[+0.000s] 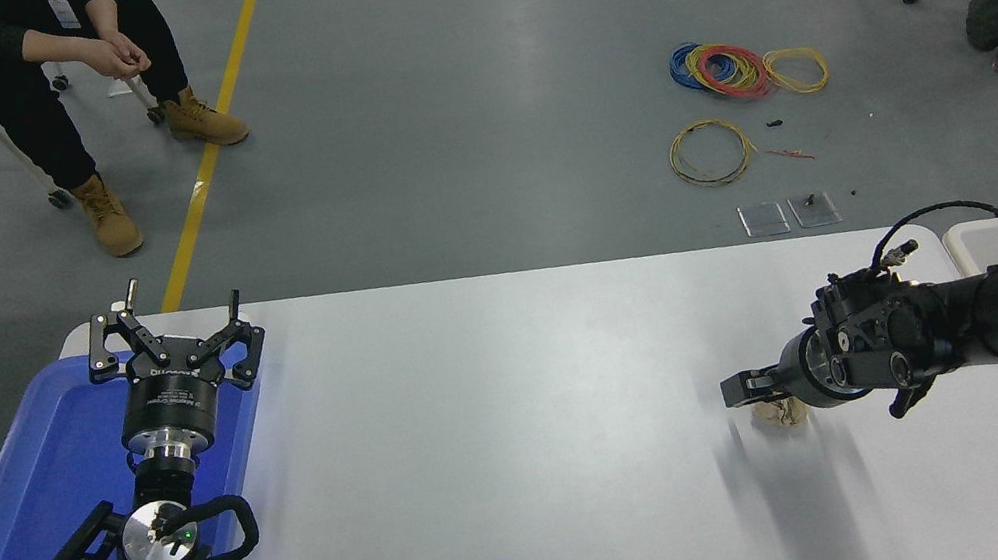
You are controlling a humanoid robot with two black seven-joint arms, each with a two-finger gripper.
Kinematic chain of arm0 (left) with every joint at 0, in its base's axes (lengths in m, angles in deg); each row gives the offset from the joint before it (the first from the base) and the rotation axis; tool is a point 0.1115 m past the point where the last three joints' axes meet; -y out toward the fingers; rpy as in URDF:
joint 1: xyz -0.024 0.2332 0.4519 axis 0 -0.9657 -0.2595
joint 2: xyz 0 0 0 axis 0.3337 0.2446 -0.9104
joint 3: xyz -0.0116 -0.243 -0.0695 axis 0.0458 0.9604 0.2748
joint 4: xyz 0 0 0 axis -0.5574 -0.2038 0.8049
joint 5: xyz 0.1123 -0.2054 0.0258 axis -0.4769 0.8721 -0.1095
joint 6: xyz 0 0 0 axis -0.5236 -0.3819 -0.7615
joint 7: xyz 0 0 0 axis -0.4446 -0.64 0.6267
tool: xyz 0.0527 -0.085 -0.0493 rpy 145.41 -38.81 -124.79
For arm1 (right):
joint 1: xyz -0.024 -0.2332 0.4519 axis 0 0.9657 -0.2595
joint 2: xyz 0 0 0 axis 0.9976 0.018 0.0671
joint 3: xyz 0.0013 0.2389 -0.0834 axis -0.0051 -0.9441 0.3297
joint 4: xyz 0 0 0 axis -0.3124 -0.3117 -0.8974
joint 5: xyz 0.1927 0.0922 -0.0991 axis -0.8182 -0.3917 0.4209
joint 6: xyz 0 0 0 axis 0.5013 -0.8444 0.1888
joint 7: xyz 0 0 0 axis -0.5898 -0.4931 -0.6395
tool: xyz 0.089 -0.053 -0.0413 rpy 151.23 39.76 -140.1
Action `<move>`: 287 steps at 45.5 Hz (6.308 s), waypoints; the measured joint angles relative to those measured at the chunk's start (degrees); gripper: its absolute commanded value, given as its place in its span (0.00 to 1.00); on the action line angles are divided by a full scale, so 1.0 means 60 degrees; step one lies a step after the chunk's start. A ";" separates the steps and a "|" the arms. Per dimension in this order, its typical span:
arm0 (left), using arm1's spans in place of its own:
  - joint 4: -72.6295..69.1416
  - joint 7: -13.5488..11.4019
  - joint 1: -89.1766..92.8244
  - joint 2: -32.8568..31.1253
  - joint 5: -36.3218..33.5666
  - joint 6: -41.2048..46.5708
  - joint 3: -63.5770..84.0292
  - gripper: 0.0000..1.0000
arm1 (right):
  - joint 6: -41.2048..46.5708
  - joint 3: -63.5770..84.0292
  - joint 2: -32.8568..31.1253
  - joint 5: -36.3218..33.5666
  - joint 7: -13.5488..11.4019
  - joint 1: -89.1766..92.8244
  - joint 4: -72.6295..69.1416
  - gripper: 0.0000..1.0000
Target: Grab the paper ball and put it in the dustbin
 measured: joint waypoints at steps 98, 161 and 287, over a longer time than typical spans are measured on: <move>0.0000 0.0000 0.0000 0.0002 0.0000 0.0004 0.0000 1.00 | 0.3850 0.1519 -0.3743 0.1021 0.0005 -0.8768 -0.4670 0.00; -0.0001 0.0000 0.0000 0.0003 0.0001 0.0003 0.0000 1.00 | 0.2402 0.1501 -0.5070 0.1243 -0.0038 -0.3366 0.1332 0.00; 0.0001 -0.0002 0.0000 -0.0001 0.0000 0.0002 0.0000 1.00 | -0.2619 -0.8883 -0.3314 0.0127 -0.0186 0.3946 0.6450 1.00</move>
